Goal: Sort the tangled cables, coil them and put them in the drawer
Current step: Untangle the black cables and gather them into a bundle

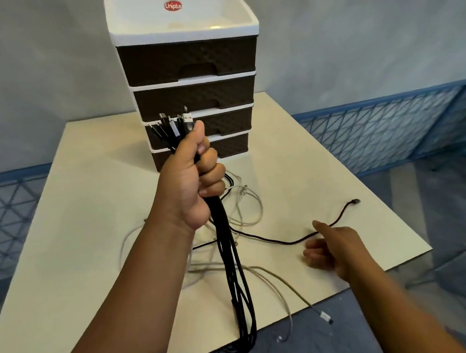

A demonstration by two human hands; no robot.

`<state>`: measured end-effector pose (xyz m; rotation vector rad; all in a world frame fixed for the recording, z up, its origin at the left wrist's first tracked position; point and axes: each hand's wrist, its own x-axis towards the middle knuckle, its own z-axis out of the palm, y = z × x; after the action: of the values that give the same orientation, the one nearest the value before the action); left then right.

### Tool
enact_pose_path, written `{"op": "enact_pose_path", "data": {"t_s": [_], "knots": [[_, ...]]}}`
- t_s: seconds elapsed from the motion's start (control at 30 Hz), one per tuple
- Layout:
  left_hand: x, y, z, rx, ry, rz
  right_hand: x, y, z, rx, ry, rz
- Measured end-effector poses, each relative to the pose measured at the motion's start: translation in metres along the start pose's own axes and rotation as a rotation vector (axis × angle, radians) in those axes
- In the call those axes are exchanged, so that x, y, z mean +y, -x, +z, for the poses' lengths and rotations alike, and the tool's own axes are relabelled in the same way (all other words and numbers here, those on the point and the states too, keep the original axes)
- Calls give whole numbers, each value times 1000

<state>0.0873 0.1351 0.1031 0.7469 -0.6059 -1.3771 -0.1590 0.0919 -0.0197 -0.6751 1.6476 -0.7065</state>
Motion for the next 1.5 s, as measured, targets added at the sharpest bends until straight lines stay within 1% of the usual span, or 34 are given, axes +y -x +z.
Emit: {"op": "enact_pose_path", "data": {"t_s": [0.07,0.17,0.37,0.43,0.5,0.57,0.63,0.67,0.73,0.83,0.9,0.97,1.1,1.27,1.33,1.5], "knots": [[-1,-6,-3,-12,1,-22,-9,-6,-2,17,86,1],[-3,-14,-7,-28,-2,-46,-13,-20,-1,100,190,-29],[-8,-20,-14,-24,-12,-85,-17,-34,4,78,313,-115],[-8,-23,-17,-14,-16,-98,-18,-33,9,63,268,-247],[-9,-25,-20,16,-22,-110,-24,-23,19,46,192,-449],[-10,-27,-21,60,-19,-108,-38,-1,32,-71,29,-601],[-13,-28,-20,111,-19,-100,-52,27,45,-255,-129,-678],[-14,-28,-18,135,-23,-94,-58,40,52,-332,-149,-725],[-18,-27,-13,169,-38,-87,-64,61,63,-463,-114,-843],[-20,-23,-6,166,-56,-74,-65,76,76,-615,7,-978],[-20,-20,-3,180,-66,-46,-65,80,81,-708,54,-969],[-20,-18,-2,232,-91,-16,-63,80,84,-775,103,-936],[-23,-18,-3,295,-73,74,-58,72,87,-836,251,-932],[-17,-14,-11,343,25,98,-44,65,86,-922,423,-947],[-16,-12,-14,340,52,118,-41,63,88,-941,419,-939],[-11,-3,-22,342,117,240,-34,58,95,-1039,376,-843]]}}
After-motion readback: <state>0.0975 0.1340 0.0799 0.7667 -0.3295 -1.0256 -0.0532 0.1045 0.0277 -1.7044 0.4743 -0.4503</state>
